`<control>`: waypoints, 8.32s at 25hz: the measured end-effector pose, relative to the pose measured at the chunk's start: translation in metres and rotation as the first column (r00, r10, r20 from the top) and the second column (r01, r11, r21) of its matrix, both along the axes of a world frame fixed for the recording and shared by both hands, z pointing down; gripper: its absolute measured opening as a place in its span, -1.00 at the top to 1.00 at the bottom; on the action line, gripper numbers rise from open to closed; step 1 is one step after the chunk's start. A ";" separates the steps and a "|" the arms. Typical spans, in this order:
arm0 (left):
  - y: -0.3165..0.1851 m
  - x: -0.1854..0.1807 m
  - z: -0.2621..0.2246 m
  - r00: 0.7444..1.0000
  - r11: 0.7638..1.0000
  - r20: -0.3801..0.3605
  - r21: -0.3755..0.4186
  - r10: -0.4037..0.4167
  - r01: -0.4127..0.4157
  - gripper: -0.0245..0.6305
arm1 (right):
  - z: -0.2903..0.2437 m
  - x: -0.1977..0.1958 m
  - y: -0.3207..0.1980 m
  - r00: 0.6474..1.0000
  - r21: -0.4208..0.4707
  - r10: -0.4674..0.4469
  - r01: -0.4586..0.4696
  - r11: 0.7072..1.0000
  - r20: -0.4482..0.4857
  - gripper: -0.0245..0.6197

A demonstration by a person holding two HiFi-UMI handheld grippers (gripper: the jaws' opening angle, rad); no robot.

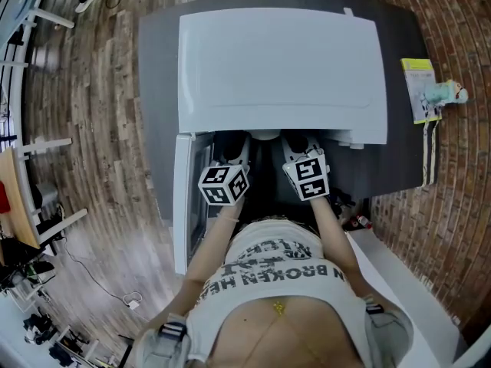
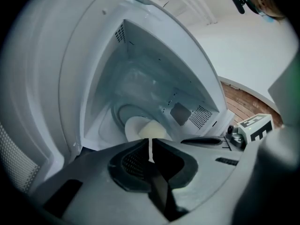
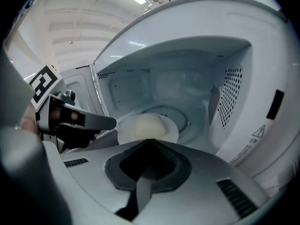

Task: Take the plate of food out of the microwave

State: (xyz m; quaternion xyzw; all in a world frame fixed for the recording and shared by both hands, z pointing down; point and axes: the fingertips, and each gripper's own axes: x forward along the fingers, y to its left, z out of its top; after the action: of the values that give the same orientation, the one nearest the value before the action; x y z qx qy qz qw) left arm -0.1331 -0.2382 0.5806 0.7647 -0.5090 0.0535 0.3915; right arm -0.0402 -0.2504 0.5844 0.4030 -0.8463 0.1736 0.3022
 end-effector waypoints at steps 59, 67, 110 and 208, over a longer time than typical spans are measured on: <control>0.003 0.001 0.049 0.722 0.902 -0.555 -0.358 -0.413 0.241 0.87 | 0.033 0.032 0.010 0.852 -0.398 0.383 -0.232 0.887 0.357 0.89; 0.007 -0.001 0.050 0.712 0.897 -0.559 -0.368 -0.424 0.246 0.87 | 0.035 0.035 0.005 0.691 -0.522 0.510 -0.221 0.824 0.512 0.62; 0.031 0.009 0.021 0.728 0.923 -0.572 -0.289 -0.379 0.253 0.87 | 0.019 0.023 0.014 0.600 -0.551 0.542 -0.193 0.812 0.589 0.78; 0.227 0.011 0.008 0.745 0.951 -0.598 -0.258 -0.295 0.170 0.87 | 0.002 0.027 0.217 0.570 -0.530 0.569 -0.256 0.808 0.593 0.78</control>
State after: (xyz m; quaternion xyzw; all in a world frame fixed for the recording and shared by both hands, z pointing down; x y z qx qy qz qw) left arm -0.1217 -0.0116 0.5885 0.6282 -0.4328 -0.2074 0.6123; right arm -0.0134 -0.0330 0.5859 0.4218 -0.7207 0.5488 -0.0376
